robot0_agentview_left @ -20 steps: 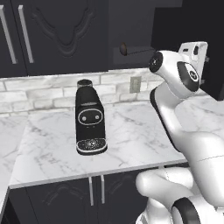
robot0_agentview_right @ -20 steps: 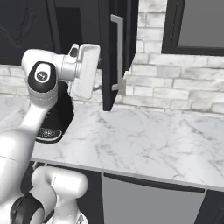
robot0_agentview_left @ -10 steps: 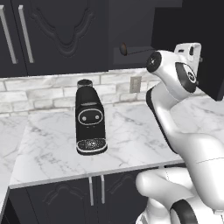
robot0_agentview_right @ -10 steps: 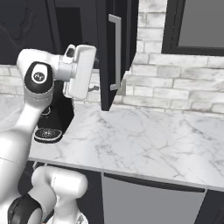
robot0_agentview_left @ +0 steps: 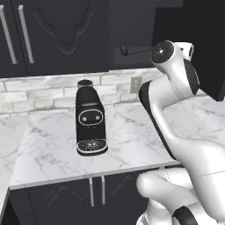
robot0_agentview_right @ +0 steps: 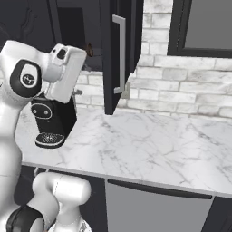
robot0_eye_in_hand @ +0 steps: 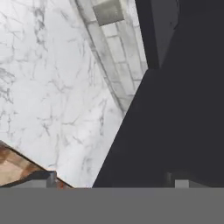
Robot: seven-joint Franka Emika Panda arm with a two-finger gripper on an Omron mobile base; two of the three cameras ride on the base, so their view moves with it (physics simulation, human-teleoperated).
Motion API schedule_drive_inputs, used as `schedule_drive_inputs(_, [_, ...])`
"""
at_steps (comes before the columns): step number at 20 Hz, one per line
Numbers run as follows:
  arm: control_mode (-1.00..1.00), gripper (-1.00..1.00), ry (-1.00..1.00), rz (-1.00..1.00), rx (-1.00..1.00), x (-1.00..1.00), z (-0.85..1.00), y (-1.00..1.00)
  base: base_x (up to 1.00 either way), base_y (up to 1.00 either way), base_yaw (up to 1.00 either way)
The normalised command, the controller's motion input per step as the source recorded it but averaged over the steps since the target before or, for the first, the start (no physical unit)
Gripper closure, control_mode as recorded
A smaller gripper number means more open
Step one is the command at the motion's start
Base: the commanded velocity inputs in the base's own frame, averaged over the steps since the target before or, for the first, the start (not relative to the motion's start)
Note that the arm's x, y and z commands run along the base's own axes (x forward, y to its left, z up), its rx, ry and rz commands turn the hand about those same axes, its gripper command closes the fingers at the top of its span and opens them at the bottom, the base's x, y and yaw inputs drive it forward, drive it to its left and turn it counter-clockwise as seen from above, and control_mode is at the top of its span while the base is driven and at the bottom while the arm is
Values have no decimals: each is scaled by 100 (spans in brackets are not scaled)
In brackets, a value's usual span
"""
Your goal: Open the cabinet and move the ladle to the pot. Then close the cabinet.
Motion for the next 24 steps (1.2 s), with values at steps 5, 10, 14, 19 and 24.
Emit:
schedule_drive_inputs(5, [-100,-100,-2,33,32,4,1,38,0,0,0])
schedule_drive_inputs(10, [-100,-100,-6,28,35,6,7,26,0,0,0])
schedule_drive_inputs(14, [-100,-100,-11,11,30,4,9,28,0,0,0])
schedule_drive_inputs(19, [-100,-100,-12,0,21,0,3,39,0,0,0])
schedule_drive_inputs(24, [-100,-100,-1,-5,21,20,0,30,0,0,0])
